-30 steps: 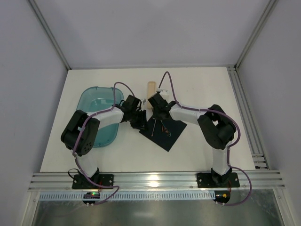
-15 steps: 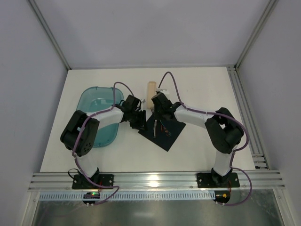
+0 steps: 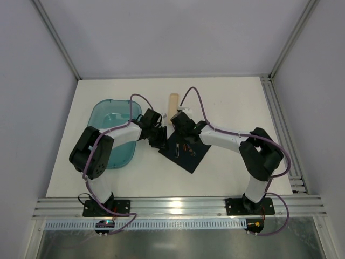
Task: Place the utensils on the paper napkin and roll it up
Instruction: Adjust the utensils on the napkin.
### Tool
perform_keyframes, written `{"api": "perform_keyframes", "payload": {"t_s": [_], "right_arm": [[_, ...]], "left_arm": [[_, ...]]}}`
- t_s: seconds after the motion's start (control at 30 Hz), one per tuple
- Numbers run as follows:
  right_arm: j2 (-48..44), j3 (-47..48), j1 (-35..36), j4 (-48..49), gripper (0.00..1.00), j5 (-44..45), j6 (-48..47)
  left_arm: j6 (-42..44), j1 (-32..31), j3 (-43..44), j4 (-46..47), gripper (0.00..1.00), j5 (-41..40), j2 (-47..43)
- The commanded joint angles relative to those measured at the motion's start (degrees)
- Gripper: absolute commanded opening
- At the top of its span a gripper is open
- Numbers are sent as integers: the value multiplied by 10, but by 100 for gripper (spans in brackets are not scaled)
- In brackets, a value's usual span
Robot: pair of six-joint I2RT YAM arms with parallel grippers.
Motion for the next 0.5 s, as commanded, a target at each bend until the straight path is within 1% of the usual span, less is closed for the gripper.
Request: {"api": "perform_keyframes", "payload": {"t_s": [0.0, 0.03, 0.07, 0.2, 0.33, 0.47], "right_arm": [[24, 11, 18, 5, 26, 18, 22], [29, 13, 20, 7, 25, 14, 21], [36, 14, 22, 9, 20, 10, 19], [32, -3, 26, 34, 11, -9, 15], [45, -8, 25, 35, 8, -12, 14], [50, -14, 26, 30, 6, -2, 8]], "left_arm": [[9, 2, -6, -30, 32, -33, -7], [9, 1, -6, -31, 32, -33, -7], [9, 1, -7, -31, 32, -33, -7], [9, 1, -8, -31, 32, -34, -9], [9, 2, -7, -33, 32, -33, -10], [10, 1, -8, -36, 32, -36, -11]]}}
